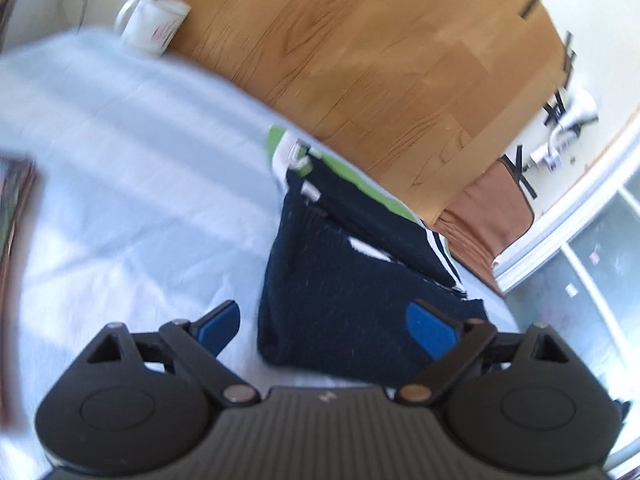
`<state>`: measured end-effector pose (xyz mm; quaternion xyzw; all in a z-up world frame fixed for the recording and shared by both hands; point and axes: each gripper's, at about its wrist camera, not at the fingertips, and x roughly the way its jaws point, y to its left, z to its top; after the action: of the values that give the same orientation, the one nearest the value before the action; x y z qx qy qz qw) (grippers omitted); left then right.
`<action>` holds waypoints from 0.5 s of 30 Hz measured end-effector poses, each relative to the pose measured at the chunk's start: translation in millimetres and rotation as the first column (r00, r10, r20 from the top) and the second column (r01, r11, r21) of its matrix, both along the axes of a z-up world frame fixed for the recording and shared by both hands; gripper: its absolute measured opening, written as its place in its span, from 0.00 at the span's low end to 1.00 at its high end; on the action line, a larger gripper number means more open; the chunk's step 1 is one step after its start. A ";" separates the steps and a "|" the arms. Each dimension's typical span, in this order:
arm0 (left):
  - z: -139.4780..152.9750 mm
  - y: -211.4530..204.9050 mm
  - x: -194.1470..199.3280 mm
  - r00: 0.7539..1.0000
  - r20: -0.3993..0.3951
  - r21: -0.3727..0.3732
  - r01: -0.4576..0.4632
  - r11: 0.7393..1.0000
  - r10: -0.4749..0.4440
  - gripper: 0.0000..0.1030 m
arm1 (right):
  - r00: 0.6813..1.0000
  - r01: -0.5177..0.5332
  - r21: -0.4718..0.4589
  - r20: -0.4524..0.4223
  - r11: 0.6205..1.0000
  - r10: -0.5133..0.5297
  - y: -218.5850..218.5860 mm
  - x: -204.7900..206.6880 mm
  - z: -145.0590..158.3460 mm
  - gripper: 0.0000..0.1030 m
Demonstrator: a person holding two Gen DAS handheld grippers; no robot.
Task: Fold small clothes
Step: 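Grasp the edge of the folded navy sweater with both grippers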
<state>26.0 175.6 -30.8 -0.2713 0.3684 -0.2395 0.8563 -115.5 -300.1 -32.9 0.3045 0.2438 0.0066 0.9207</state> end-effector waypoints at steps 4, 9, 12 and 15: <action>-25.3 -3.8 11.5 0.993 -0.116 -0.143 0.002 0.990 -0.018 0.92 | 0.999 -0.034 0.109 -0.035 0.993 0.038 -1.4 10.7 -12.2 0.48; -28.2 -28.5 20.7 0.996 -0.092 -0.151 -0.006 0.989 -0.008 0.99 | 0.998 -0.043 0.123 -0.031 0.991 0.047 10.9 25.6 -13.8 0.56; -28.4 -37.7 26.0 0.996 -0.088 -0.154 -0.022 0.988 0.008 0.99 | 0.999 -0.025 0.133 -0.032 0.991 0.030 15.9 33.8 -14.5 0.58; -30.1 -41.1 28.1 0.996 -0.090 -0.147 -0.044 0.988 0.031 0.83 | 1.000 -0.006 0.114 -0.018 0.993 0.008 21.9 41.6 -17.5 0.56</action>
<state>54.2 134.5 -60.9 -0.3515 0.3813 -0.2382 0.8212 -73.9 -278.3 -50.4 0.3557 0.2527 0.0209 0.8995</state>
